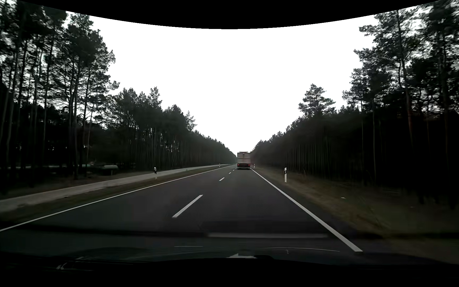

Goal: Follow the waypoints while adhering to traffic rules and regulations

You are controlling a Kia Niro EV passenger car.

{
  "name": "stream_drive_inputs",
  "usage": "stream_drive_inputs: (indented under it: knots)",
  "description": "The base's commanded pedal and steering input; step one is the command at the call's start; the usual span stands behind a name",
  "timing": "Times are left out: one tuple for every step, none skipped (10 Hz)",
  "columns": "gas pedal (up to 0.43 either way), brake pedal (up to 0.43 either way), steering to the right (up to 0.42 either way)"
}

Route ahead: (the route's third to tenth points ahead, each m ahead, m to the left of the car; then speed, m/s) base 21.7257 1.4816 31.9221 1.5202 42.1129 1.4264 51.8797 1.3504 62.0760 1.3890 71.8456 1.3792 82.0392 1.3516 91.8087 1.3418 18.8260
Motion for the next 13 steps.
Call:
stream_drive_inputs:
  knots:
    - [0.209,0.000,0.004]
    - [0.209,0.000,0.004]
    - [0.209,0.000,0.004]
    - [0.209,0.000,0.004]
    - [0.209,0.000,0.004]
    - [0.209,0.000,0.004]
    - [0.209,0.000,0.004]
    - [0.209,0.000,0.003]
    - [0.209,0.000,0.003]
    - [0.209,0.000,0.003]
    - [0.209,0.000,0.002]
    - [0.209,0.000,0.002]
    - [0.209,0.000,0.002]
